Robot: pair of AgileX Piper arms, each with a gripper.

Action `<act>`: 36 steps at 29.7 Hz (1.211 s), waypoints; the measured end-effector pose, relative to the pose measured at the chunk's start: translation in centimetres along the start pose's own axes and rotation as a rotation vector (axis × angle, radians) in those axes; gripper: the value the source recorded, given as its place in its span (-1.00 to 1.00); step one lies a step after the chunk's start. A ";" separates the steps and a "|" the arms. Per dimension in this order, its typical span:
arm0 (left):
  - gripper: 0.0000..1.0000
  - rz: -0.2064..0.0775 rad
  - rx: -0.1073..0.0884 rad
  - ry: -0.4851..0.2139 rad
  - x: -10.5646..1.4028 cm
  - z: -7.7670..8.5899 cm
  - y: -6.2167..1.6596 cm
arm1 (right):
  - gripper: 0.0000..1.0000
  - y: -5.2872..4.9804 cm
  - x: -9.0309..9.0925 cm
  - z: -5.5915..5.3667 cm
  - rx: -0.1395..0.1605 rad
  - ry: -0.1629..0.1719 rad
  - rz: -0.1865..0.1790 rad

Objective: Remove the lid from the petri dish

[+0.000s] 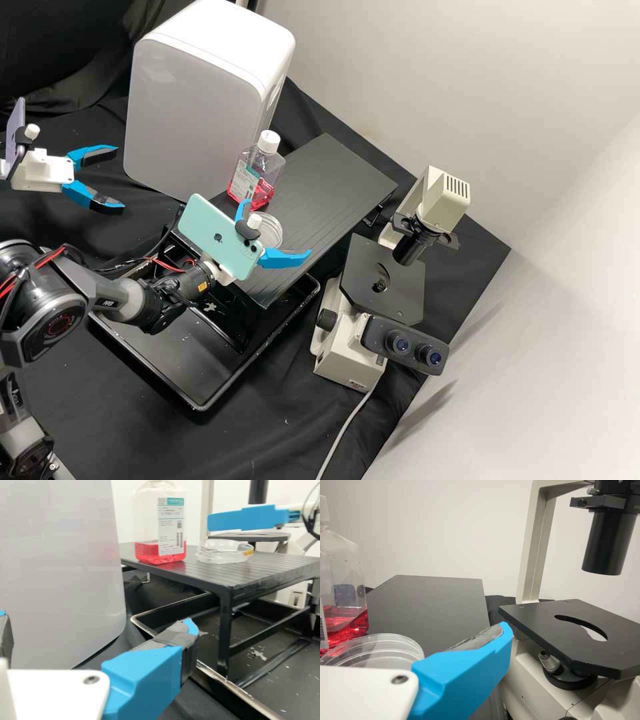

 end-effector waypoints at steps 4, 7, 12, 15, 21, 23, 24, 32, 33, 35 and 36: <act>1.00 -0.017 -0.002 -0.007 0.7 0.0 -0.56 | 1.00 0.0 0.0 0.0 0.000 0.000 0.000; 1.00 -0.024 -0.003 -0.006 1.3 -0.2 -0.87 | 1.00 0.0 0.0 0.0 0.000 0.000 0.000; 1.00 -0.020 -0.003 -0.007 2.2 -0.3 -0.98 | 1.00 0.0 0.0 0.0 0.000 0.000 0.000; 1.00 -0.014 -0.002 -0.008 2.8 -0.4 -1.00 | 1.00 0.0 0.0 0.0 0.000 0.000 0.000; 1.00 0.003 0.000 -0.010 3.4 -0.5 -0.73 | 1.00 0.0 0.0 0.0 0.000 0.000 0.000; 1.00 0.010 0.002 -0.012 3.7 -0.6 -0.62 | 1.00 0.0 0.0 0.0 0.000 0.000 0.000; 1.00 0.012 0.002 -0.012 3.9 -0.6 -0.64 | 1.00 0.0 0.0 0.0 0.000 0.000 0.000; 1.00 0.003 -0.002 0.006 4.3 -0.8 -1.24 | 1.00 0.0 0.0 0.0 0.000 0.000 0.000; 1.00 0.003 0.009 0.017 4.3 -0.9 -1.29 | 1.00 0.0 0.0 0.0 0.000 0.000 0.000; 1.00 0.005 0.030 0.031 4.4 -0.8 -1.36 | 1.00 0.0 0.0 0.0 0.000 0.000 0.000; 1.00 0.006 0.042 0.035 4.4 -0.7 -1.37 | 1.00 0.0 0.0 0.0 0.000 0.000 0.000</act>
